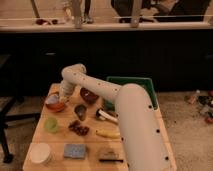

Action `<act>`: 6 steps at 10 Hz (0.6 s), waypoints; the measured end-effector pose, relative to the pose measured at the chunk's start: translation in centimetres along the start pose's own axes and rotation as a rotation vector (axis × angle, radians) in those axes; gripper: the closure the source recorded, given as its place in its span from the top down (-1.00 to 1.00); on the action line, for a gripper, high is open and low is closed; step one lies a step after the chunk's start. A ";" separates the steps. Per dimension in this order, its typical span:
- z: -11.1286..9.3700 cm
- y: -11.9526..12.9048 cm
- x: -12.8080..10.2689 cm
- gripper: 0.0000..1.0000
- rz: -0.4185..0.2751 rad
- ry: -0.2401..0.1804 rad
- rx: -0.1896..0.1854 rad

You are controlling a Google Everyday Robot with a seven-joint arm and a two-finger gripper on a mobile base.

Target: Wipe red bowl with towel

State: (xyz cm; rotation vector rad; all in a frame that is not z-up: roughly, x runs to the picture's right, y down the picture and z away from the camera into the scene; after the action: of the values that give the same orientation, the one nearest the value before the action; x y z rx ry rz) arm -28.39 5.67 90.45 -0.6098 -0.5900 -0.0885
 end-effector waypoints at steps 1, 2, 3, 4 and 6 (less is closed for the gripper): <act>0.5 -0.8 -0.1 -1.00 -0.005 0.002 -0.004; 0.9 -1.7 -0.1 -1.00 -0.009 0.004 -0.005; 1.2 -2.2 -0.3 -1.00 -0.015 0.006 -0.010; 1.6 -2.6 -0.6 -1.00 -0.020 0.005 -0.016; 2.1 -2.5 -0.7 -1.00 -0.021 -0.001 -0.029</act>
State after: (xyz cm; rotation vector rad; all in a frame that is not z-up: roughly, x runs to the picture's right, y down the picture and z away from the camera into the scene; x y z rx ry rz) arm -30.65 4.72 92.80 -0.6315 -0.5976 -0.1168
